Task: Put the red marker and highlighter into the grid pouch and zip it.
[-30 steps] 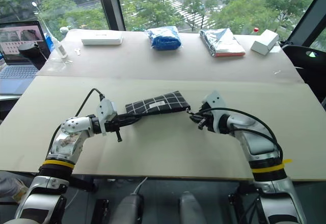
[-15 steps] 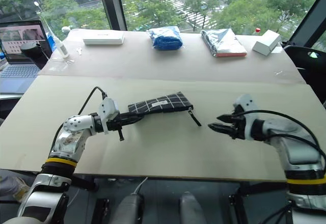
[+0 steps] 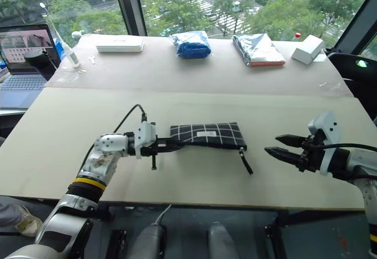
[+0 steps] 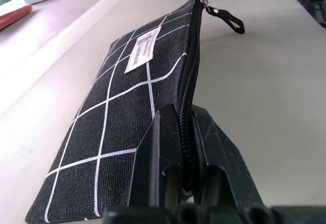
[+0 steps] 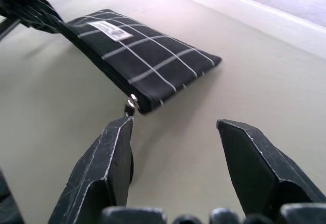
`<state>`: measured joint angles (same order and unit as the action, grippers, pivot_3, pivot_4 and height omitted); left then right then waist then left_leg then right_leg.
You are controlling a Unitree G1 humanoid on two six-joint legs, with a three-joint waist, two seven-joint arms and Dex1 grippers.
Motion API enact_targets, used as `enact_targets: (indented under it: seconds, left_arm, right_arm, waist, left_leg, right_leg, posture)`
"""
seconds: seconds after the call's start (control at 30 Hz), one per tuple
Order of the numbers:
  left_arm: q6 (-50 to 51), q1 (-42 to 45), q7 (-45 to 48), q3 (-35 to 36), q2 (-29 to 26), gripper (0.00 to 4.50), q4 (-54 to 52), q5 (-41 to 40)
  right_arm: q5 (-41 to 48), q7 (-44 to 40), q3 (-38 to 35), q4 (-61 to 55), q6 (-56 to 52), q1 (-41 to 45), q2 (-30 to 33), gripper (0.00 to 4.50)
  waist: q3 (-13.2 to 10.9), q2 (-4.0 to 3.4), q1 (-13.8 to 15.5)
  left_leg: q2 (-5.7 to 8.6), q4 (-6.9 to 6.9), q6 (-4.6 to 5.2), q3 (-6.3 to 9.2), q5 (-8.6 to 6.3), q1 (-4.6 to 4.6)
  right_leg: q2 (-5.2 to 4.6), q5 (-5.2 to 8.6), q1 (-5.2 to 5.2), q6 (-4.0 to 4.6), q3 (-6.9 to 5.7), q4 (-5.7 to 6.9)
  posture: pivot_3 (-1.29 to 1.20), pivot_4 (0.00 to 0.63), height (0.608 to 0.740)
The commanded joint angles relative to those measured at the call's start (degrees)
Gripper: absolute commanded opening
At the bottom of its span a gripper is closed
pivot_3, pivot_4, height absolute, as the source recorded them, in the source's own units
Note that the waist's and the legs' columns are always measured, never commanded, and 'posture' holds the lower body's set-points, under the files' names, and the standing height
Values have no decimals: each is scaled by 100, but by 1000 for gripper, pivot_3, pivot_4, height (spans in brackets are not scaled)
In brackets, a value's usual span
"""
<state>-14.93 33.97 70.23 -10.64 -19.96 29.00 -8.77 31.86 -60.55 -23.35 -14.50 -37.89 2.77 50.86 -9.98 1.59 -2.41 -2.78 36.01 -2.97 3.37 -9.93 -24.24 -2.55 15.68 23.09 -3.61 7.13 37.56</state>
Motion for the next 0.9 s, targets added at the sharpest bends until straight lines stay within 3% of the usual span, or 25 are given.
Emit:
enact_targets:
  seconds: [0.03, 0.23, 0.33, 0.57, 0.7, 0.9]
  left_arm:
    - [132, 192, 64, -37, 108, 663, 126, -65]
    - [323, 38, -68, 92, 183, 2640, -210, -217]
    - [1320, -117, -170, 375, 180, 3649, -740, -782]
    - [3337, -525, -1238, 1047, -205, 3649, -2029, -1341]
    - [4280, -1112, -1658, 1755, -691, 3649, -2833, -1852]
    - [4809, -1873, -1938, 2503, -1210, 3649, -3406, -2298]
  right_arm:
    - [89, 183, -85, -235, 29, -92, -43, 2978]
    - [98, 308, 30, -198, 62, -72, -42, 2978]
    - [64, 337, 146, -89, 107, 35, -48, 2978]
    - [17, 305, 391, 284, 228, 352, -30, 2978]
    - [-10, 288, 500, 524, 312, 482, -51, 2978]
    - [-78, 269, 740, 882, 433, 717, -105, 2978]
  waist:
    - [0, 1, 1]
    - [0, 0, -4]
    - [0, 0, -9]
    - [0, 0, -16]
    - [0, 0, -26]
    - [-1, -1, -6]
  left_leg:
    - [0, 0, 0, 1, 0, 0]
    - [0, -1, 0, 1, 0, -1]
    - [0, -1, 0, 1, 0, -1]
    - [0, -1, 0, 3, 0, 1]
    - [-1, -3, 0, 2, 0, 2]
    - [-4, -3, 0, 1, 0, 5]
  right_leg:
    - [0, 0, 0, -1, -1, 0]
    - [0, 1, 1, -1, 0, 0]
    - [0, 1, 1, -1, 0, 1]
    - [0, 1, 1, -2, -1, 4]
    - [0, 1, 1, -2, 0, 3]
    - [0, 1, 2, -1, -1, 4]
  posture:
    - [0, 150, 740]
    - [0, 150, 740]
    - [0, 150, 740]
    - [0, 150, 740]
    - [0, 150, 740]
    - [0, 150, 740]
